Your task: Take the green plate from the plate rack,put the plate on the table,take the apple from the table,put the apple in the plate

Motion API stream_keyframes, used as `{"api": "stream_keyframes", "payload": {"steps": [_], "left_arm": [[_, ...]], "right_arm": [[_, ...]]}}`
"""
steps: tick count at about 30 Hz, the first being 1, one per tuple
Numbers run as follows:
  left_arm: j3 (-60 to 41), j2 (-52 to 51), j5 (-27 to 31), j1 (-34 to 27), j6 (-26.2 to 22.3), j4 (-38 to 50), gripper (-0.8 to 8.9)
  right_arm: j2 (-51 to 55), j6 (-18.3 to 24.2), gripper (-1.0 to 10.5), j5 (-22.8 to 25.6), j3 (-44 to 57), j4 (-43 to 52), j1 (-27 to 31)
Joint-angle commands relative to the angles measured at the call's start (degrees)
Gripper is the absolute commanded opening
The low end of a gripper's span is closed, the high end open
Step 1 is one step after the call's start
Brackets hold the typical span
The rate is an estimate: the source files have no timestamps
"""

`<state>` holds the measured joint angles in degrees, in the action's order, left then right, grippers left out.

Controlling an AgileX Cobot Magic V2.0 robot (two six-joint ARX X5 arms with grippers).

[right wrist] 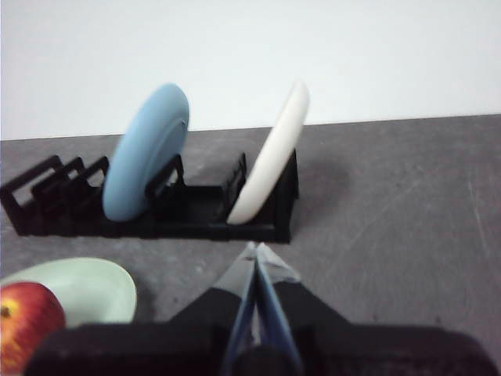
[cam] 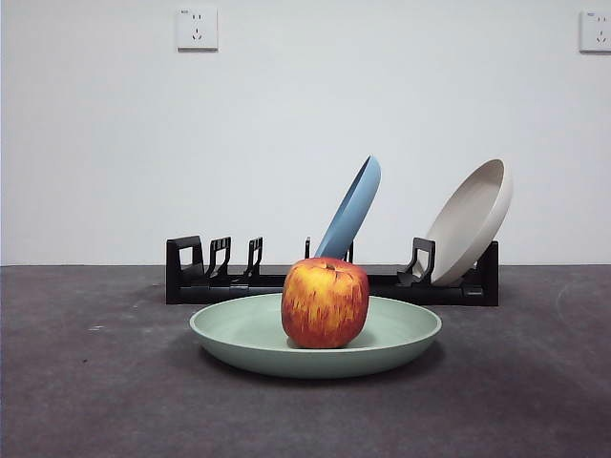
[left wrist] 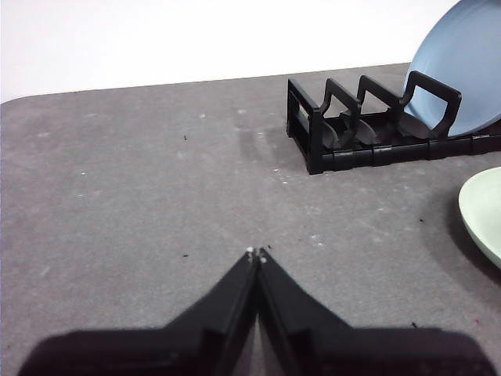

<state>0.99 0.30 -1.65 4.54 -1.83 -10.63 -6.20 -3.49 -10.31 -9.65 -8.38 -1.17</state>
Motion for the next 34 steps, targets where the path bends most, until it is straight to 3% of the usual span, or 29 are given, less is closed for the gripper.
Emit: {"api": "stream_keyframes", "payload": {"steps": [1, 7, 34], "left_arm": [[-0.7, -0.2, 0.0, -0.2, 0.6, 0.1, -0.03], [-0.7, -0.2, 0.0, -0.2, 0.5, 0.1, -0.03], [-0.7, -0.2, 0.0, -0.2, 0.5, 0.1, -0.03]], "right_arm": [[2.1, -1.2, 0.0, 0.2, 4.0, 0.8, 0.1], [6.0, -2.4, 0.0, 0.1, 9.4, 0.2, 0.1], [6.1, -4.0, 0.0, 0.2, 9.4, -1.1, 0.0]]}}
